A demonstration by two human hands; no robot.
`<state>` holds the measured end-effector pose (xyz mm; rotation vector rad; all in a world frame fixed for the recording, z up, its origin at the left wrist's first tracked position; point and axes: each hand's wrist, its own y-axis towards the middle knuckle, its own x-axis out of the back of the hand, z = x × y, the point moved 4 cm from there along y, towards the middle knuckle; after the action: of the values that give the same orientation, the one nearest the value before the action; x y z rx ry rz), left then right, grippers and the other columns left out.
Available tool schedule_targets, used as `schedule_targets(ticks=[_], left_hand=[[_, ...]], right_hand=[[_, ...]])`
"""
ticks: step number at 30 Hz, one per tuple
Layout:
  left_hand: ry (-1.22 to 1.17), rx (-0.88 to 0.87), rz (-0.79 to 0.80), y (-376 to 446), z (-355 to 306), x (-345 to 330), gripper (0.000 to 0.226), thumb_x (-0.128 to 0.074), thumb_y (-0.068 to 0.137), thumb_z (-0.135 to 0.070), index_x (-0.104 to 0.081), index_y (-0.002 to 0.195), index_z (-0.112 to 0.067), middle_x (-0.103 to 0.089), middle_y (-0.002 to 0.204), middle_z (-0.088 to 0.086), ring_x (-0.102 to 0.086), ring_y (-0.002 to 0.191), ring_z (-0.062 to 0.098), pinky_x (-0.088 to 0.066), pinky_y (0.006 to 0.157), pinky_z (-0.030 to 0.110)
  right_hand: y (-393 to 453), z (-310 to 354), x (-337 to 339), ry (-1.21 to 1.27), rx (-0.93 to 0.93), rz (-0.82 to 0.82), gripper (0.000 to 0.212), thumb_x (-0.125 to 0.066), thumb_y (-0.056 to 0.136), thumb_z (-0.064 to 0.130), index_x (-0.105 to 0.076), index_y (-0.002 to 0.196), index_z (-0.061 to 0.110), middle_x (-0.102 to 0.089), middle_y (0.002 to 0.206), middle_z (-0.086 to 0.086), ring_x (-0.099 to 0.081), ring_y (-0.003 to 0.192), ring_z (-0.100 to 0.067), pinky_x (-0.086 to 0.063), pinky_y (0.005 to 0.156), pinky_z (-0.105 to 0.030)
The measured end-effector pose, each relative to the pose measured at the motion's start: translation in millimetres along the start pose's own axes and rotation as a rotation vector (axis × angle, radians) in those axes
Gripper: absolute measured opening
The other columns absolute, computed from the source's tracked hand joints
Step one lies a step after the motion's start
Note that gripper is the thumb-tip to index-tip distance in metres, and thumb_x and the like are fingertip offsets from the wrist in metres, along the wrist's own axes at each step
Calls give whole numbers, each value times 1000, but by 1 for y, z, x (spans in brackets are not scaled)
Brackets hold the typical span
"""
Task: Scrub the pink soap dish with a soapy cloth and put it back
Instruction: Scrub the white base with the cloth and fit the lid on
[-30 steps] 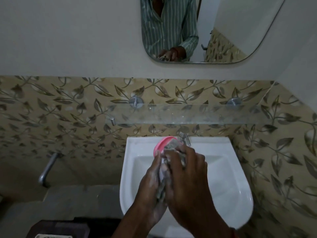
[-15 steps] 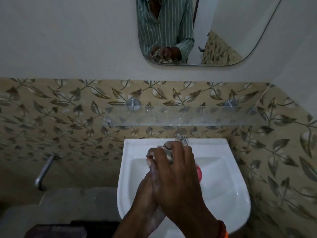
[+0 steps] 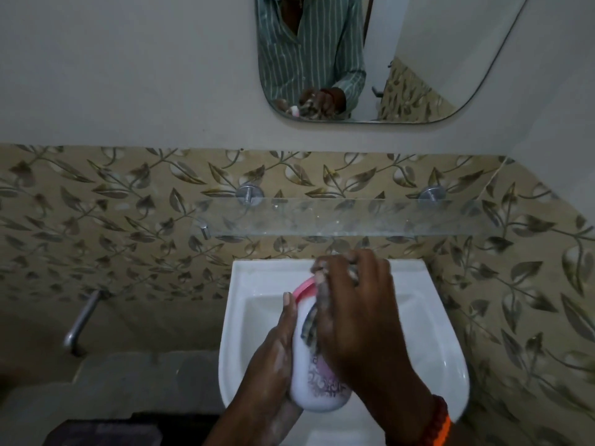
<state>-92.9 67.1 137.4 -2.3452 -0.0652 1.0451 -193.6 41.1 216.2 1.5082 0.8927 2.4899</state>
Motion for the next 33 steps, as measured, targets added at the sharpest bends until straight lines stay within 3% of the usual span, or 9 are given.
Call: schedule_targets(ticks=[3, 6, 10, 14, 22, 26, 28, 31, 33], left_hand=[[-60, -34, 1, -3, -3, 6, 64, -47, 92, -64, -75, 122, -15, -74, 122, 17, -72, 109, 37, -54, 99, 58], [-104, -101, 8, -7, -16, 7, 66, -35, 99, -53, -86, 83, -16, -81, 94, 12, -79, 76, 28, -64, 63, 47], [-117, -118, -11, -3, -22, 13, 67, -38, 97, -62, -80, 110, -11, -78, 107, 19, -77, 82, 34, -65, 65, 46], [-21, -88, -13, -8, -15, 2, 71, -37, 97, -66, -71, 123, -10, -74, 118, 23, -74, 102, 41, -61, 88, 55], [151, -58, -47, -7, -14, 5, 74, -42, 90, -71, -68, 130, -14, -73, 123, 21, -70, 114, 40, -48, 106, 58], [221, -163, -35, -2, -24, 15, 84, -43, 85, -81, -65, 135, -17, -71, 129, 18, -67, 120, 39, -46, 109, 60], [372, -287, -58, -5, -31, 17, 78, -46, 87, -79, -72, 125, -16, -75, 121, 13, -71, 115, 31, -52, 104, 55], [663, -492, -152, -9, -43, 21, 41, -40, 105, -44, -76, 102, -26, -81, 95, -4, -76, 87, 9, -63, 79, 23], [805, -590, -97, -7, -47, 23, 32, -47, 103, -36, -78, 104, -32, -79, 102, 0, -75, 90, 13, -62, 73, 22]], right_hand=[[-9, -12, 3, -150, -150, -74, 20, -51, 95, 29, -62, 103, 14, -56, 97, -12, -53, 84, -27, -49, 59, -36], [-34, -10, 2, -128, -264, 75, 19, -51, 89, 44, -57, 94, 26, -53, 90, -2, -59, 78, -27, -48, 51, -33], [-52, -5, 11, 185, -462, 182, 59, -44, 66, 89, -51, 78, 32, -56, 75, 10, -59, 68, -7, -51, 57, -26], [-52, 4, 11, 269, -450, 343, 106, -39, 36, 105, -47, 121, 42, -62, 103, 20, -62, 95, -1, -53, 87, -20], [-56, -5, -1, 364, -433, 424, 100, -47, 41, 100, -32, 129, 56, -54, 114, 34, -58, 106, 6, -48, 101, -21], [-57, -2, 12, 367, -409, 318, 98, -66, 44, 85, -36, 132, 55, -61, 111, 34, -63, 101, 7, -52, 93, -15], [-57, -5, 23, 425, -421, 253, 96, -74, 44, 76, -42, 132, 54, -67, 104, 30, -66, 93, 9, -56, 84, -17], [-56, -11, 28, 483, -439, 243, 88, -76, 46, 68, -47, 128, 53, -70, 98, 27, -67, 86, 9, -56, 75, -14], [-54, -13, 26, 531, -455, 264, 84, -77, 47, 65, -49, 125, 52, -69, 94, 30, -66, 83, 11, -52, 69, -5]])
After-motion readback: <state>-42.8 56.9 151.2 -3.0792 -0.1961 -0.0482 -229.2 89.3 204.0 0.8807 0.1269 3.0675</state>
